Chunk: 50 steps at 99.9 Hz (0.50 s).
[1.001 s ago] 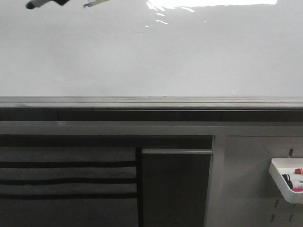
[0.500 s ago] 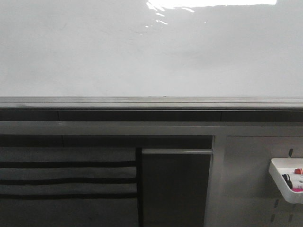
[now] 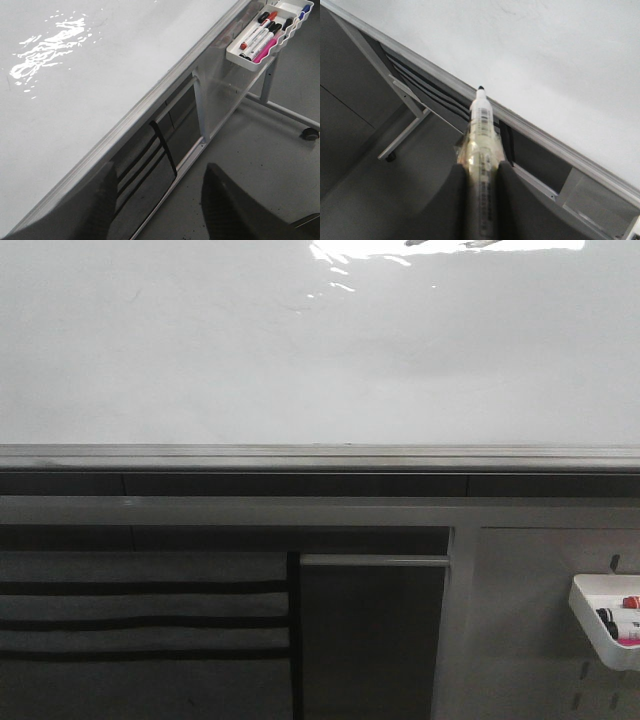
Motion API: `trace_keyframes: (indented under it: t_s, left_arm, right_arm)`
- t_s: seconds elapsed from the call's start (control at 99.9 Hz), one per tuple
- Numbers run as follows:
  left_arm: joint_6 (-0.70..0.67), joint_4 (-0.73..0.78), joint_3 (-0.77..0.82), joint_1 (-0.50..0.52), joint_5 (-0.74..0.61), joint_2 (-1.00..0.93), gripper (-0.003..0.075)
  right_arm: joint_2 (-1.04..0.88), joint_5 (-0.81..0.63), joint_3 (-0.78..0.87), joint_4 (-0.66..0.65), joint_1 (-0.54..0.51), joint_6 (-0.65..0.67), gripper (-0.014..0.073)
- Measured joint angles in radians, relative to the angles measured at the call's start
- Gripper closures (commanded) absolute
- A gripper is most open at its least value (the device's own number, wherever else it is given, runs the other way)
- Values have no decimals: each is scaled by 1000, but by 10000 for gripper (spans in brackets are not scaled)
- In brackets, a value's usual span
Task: Write number 3 on whiteboard
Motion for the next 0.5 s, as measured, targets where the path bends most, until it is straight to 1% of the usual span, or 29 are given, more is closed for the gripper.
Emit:
trace_keyframes:
  t_s: [0.13,0.25,0.38,0.5]
  left_arm:
    - [-2,-2,0,0,0,0,362]
    - [-2,-2,0,0,0,0,362]
    - [-2,-2,0,0,0,0,362]
    - [-2,-3,0,0,0,0,362]
  right_arm:
    - [122,50,-115,2,0,0,587]
    - [228,60,-195,2,0,0,587]
    - [322,55,-256,-8,0,0,587]
    - [374,-1,-276,-38,17,0,587]
